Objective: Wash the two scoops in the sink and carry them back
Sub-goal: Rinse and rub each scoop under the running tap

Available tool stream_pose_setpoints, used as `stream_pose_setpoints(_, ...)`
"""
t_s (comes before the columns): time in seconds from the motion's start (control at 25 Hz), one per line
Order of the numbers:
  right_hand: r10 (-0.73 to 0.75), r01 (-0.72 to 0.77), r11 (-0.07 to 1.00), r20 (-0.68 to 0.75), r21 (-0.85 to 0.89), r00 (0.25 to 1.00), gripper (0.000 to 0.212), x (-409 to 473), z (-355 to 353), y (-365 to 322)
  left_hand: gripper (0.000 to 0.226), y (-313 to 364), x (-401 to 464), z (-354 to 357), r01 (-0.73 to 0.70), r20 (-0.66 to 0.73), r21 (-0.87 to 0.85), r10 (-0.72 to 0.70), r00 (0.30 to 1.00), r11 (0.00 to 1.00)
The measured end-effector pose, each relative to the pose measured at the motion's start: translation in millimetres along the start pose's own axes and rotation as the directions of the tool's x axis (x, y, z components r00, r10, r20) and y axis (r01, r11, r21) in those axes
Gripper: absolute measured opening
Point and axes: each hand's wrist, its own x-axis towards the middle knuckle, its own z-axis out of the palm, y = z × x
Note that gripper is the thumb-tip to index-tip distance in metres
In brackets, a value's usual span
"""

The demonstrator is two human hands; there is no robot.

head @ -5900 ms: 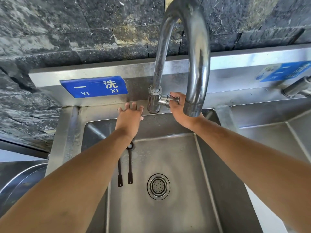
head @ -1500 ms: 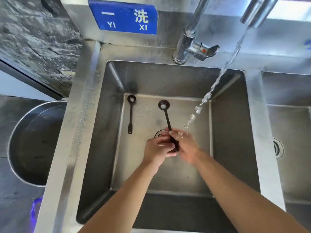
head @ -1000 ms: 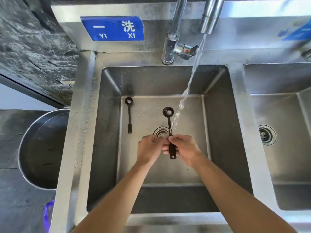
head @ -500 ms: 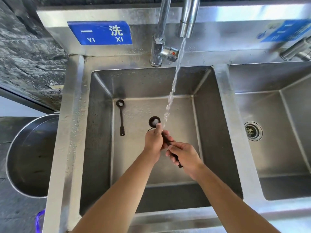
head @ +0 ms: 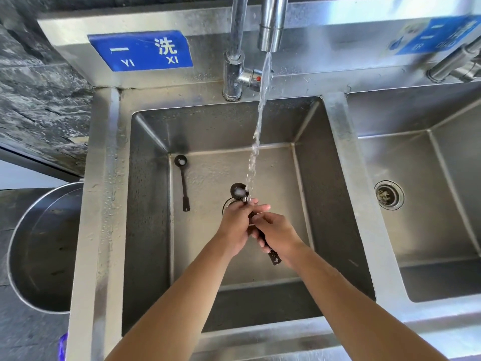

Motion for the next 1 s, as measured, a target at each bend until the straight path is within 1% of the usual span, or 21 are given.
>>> stream_pose_setpoints(0.12,-0.052,0.052,0.998,-0.032,0.028,0.998,0.022,-1.9,-1.4,6.9,0.038,4.3,3.9,0.3,0.0,-0.052,-0.025,-0.001,0.999,1.0)
stream_pose_setpoints(0.2,-0.073,0.076,0.996,-0.046,0.053,0.996,0.022,-3.8,-1.1,8.2,0.043,4.6,5.6,3.9,0.023,-0.101,-0.039,-0.027,0.995,0.999)
stream_pose_setpoints(0.36,-0.064,0.067,0.996,-0.057,0.056,0.996,0.022,-7.0,-0.7,7.6,0.048,5.5,8.6,10.8,0.095,-0.178,-0.066,-0.105,0.978,0.993)
stream_pose_setpoints(0.52,-0.038,0.042,0.996,-0.058,0.077,0.998,0.024,-8.9,-3.6,8.0,0.043,5.9,13.5,12.1,0.126,-0.194,-0.04,-0.131,0.972,0.991)
stream_pose_setpoints(0.64,-0.024,0.026,0.997,-0.029,0.068,0.999,0.024,-12.1,-4.8,9.3,0.032,7.3,19.8,6.8,0.125,-0.227,-0.046,-0.132,0.965,0.991)
stream_pose_setpoints(0.72,-0.018,0.02,0.998,-0.03,0.067,0.999,0.024,-13.2,-4.5,10.2,0.026,6.9,22.9,2.3,0.121,-0.225,-0.025,-0.124,0.966,0.992)
stream_pose_setpoints(0.88,-0.013,0.016,0.997,-0.041,0.074,0.999,0.023,-13.3,-1.3,11.0,0.029,6.3,25.0,0.6,0.096,-0.211,0.039,-0.086,0.974,0.995)
stream_pose_setpoints(1.0,0.014,-0.011,0.998,-0.048,0.056,0.999,0.021,-13.0,-2.3,11.1,0.019,11.1,27.8,-0.2,0.032,-0.214,0.088,-0.012,0.977,0.996)
